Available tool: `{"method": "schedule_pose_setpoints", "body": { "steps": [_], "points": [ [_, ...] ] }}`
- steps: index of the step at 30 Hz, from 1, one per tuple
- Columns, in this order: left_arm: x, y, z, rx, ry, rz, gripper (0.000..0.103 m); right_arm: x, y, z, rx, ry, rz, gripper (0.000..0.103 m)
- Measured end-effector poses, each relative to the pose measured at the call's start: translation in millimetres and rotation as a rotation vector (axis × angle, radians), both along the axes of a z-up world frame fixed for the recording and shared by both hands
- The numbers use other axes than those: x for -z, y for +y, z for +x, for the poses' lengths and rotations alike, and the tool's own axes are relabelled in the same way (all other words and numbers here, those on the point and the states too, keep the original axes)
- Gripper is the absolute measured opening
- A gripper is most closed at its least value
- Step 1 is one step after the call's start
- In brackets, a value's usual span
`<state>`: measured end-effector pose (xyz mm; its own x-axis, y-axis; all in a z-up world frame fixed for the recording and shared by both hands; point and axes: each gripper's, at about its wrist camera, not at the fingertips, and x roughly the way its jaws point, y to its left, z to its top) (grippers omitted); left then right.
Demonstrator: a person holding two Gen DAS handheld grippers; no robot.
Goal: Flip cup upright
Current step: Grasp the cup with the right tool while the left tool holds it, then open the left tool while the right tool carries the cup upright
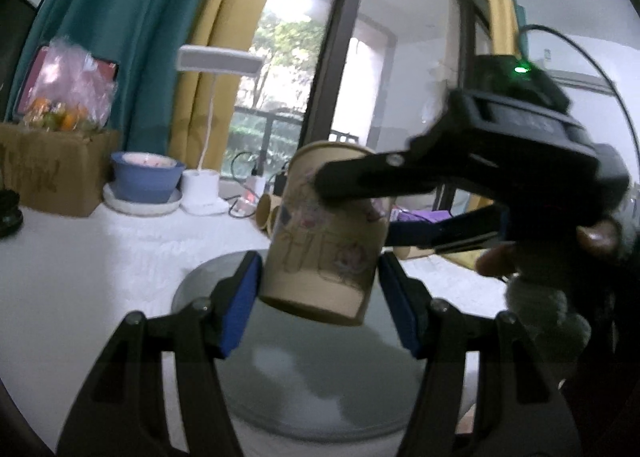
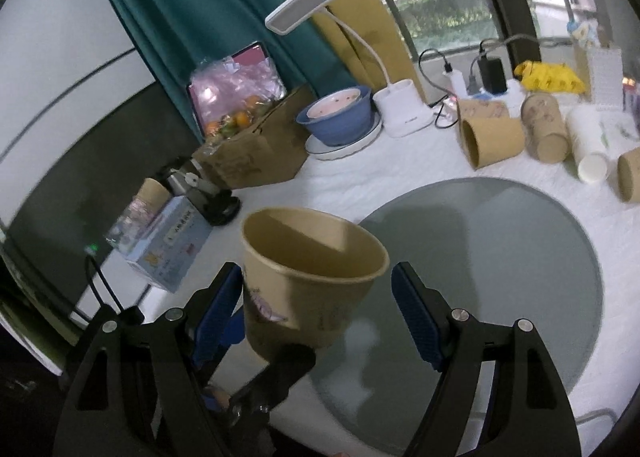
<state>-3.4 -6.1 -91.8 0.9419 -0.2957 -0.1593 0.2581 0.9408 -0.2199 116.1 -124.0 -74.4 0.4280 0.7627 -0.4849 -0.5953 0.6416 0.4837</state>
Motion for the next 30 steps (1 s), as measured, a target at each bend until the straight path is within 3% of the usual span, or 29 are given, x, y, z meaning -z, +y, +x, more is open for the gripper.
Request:
{"method": "schedule_pose_setpoints", "body": {
  "steps": [11, 22, 26, 30],
  "points": [
    [0.5, -9.5, 1.6, 0.034, 0.0, 0.038, 0.062, -7.7, 3.4, 0.8, -0.024, -0.033, -0.005, 0.08],
    [0.8, -12.6, 4.5, 0.052, 0.041, 0.057, 0.063, -9.0, 4.9, -1.6, -0.035, -0.051, -0.018, 0.07],
    [4.4, -14.7, 6.9, 0.068, 0.07, 0.067, 0.077, -8.6, 5.2, -0.9, -0.034, -0.057, -0.022, 0.069],
    [8.5, -14.6, 9.7, 0.054, 0.109, 0.095, 0.077, -10.8, 7.4, 4.2, -0.012, -0.086, -0.04, 0.069]
  ]
}}
